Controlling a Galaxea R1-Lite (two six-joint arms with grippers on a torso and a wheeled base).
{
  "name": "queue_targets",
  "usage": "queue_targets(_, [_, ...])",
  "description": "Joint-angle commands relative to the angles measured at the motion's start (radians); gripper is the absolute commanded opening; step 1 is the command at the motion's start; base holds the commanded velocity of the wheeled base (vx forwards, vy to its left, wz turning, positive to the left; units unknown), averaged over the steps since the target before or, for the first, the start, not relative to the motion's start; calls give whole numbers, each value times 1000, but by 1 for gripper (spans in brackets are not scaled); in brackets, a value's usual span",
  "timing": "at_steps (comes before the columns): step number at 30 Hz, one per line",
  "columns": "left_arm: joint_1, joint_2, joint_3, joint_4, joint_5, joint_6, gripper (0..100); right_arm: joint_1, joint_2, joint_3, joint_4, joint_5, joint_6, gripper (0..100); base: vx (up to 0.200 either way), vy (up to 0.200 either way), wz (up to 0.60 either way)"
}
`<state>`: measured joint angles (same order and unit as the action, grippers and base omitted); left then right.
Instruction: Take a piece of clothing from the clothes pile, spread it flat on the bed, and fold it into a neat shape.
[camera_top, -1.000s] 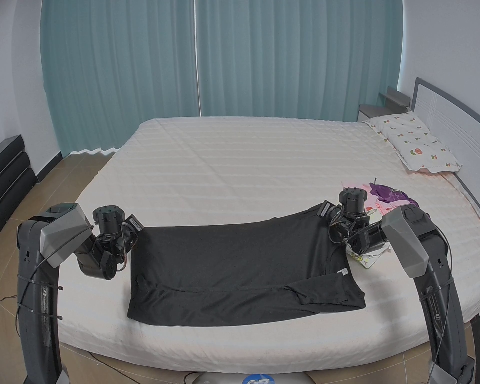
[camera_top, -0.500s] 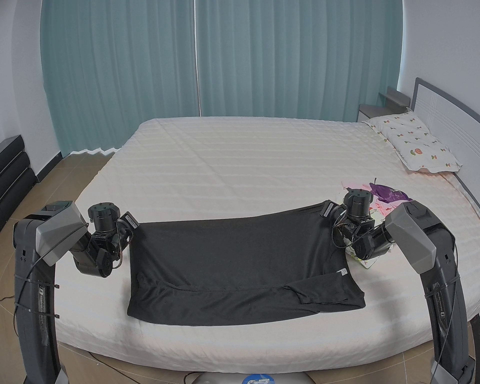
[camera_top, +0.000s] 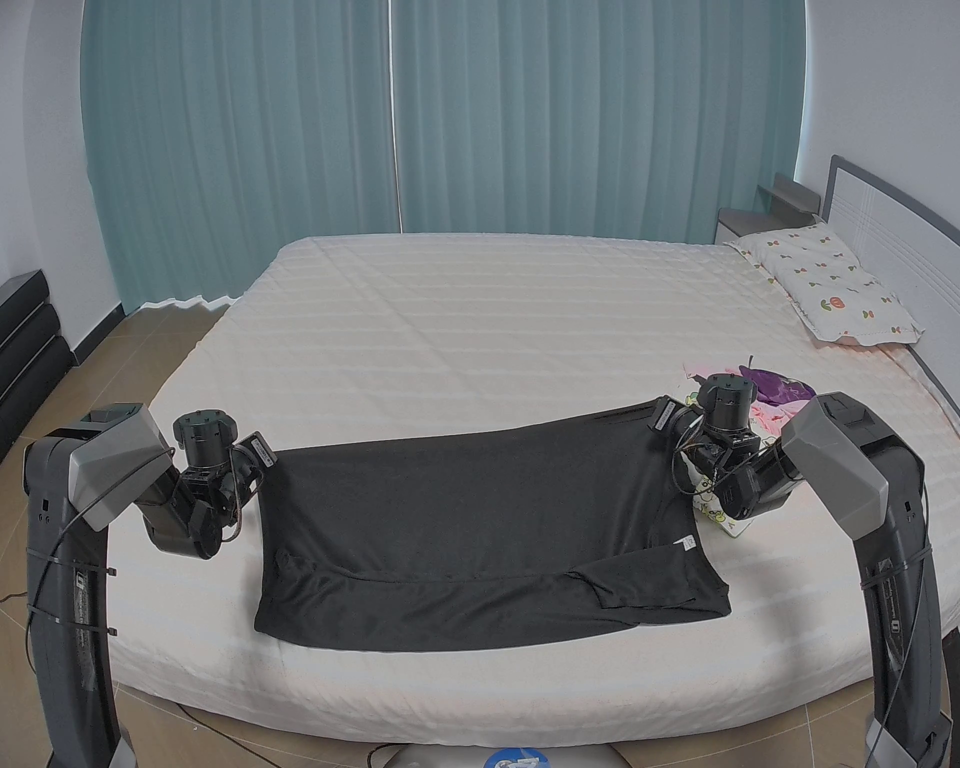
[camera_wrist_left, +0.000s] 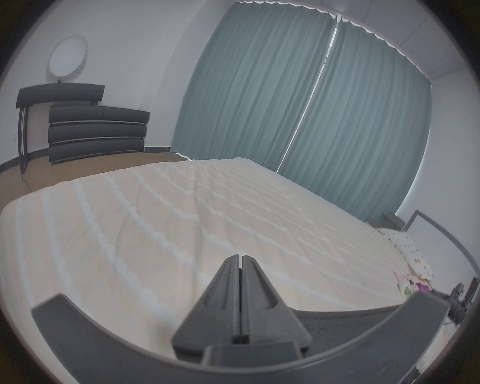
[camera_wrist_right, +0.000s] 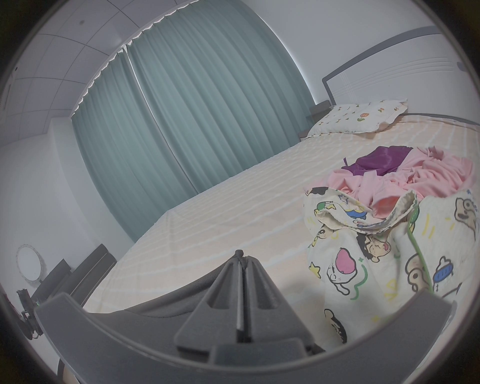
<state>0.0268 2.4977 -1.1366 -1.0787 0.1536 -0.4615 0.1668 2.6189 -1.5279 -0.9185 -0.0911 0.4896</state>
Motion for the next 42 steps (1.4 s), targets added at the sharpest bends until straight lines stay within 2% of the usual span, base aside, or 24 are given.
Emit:
queue_targets(1, [-1, 1, 3, -1, 0, 1, 0, 0, -17, 14, 1, 1, 0, 0, 0, 0, 0])
queue_targets(7, [-4, -5, -5, -1, 1, 4, 0, 0, -13, 31, 1, 1, -2, 0, 0, 0, 0])
queue_targets(12, [-4, -6, 43, -4, 1, 69, 0, -1, -69, 123, 1, 11, -6, 0, 0, 0, 0])
queue_targets(17, [-4, -11, 54, -27, 1, 72, 0, -1, -91, 175, -10, 13, -6, 0, 0, 0, 0])
queue_targets(18, [-4, -23, 78, -52, 1, 72, 0, -6, -106, 241, -62, 14, -8, 0, 0, 0, 0])
queue_targets(25, [-5, -48, 202, -122, 0, 86, 0, -18, -117, 390, -171, 25, -14, 0, 0, 0, 0])
queue_targets(32, [-5, -39, 339, -219, -5, 104, 0, -16, -129, 575, -293, 31, -62, 0, 0, 0, 0])
queue_targets(34, [-5, -29, 408, -264, -8, 110, 0, -13, -140, 683, -324, 63, -105, 0, 0, 0, 0])
queue_targets(42, [-16, 69, 508, -354, -6, 126, 0, -9, -100, 825, -422, 83, -147, 0, 0, 0, 0])
